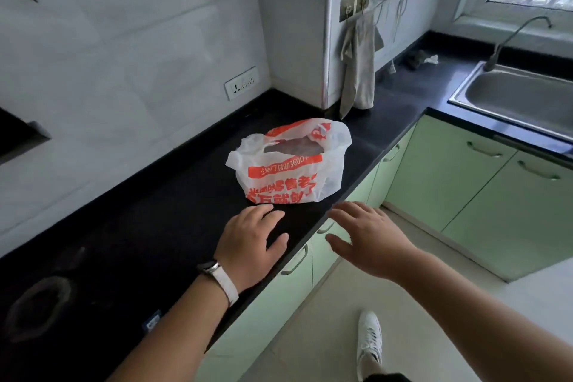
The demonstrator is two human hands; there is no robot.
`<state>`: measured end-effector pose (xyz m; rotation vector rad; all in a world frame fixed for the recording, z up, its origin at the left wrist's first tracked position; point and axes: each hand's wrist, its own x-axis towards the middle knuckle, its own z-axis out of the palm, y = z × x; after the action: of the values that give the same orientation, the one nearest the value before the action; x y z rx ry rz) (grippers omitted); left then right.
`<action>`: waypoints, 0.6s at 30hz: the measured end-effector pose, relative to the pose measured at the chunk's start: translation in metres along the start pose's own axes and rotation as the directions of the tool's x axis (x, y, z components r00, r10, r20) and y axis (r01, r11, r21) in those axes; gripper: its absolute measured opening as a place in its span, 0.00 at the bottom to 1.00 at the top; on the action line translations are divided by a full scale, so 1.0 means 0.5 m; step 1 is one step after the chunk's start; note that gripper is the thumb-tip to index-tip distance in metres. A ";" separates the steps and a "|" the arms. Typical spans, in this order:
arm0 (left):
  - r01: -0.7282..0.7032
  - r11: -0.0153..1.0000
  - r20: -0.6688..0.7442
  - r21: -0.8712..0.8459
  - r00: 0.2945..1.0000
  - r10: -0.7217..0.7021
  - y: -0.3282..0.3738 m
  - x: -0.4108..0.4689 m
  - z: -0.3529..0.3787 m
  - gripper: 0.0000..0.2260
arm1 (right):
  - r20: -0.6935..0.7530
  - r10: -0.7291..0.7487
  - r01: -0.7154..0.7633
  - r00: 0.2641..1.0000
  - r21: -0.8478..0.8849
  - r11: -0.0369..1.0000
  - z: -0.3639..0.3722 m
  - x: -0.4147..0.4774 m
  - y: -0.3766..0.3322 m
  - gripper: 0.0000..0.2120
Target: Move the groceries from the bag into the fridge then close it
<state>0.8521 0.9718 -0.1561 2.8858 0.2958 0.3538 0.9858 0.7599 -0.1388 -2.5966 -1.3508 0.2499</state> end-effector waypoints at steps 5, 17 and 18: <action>0.015 0.998 0.037 0.058 0.999 -0.018 0.038 0.150 0.016 0.20 | -0.003 -0.082 0.082 0.997 -0.027 0.996 -0.055 0.099 0.124 0.25; 0.096 0.994 0.080 0.042 0.992 -0.099 0.141 0.342 0.076 0.18 | 0.078 -0.167 0.165 0.983 0.023 0.986 -0.101 0.255 0.331 0.28; 0.112 0.993 0.087 0.048 0.989 -0.116 0.133 0.345 0.076 0.18 | 0.087 -0.177 0.175 0.980 0.031 0.984 -0.097 0.267 0.334 0.28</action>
<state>1.0374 0.9399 -0.1390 2.9004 0.4556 0.2004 1.2046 0.7709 -0.1424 -2.4543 -1.5872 0.3539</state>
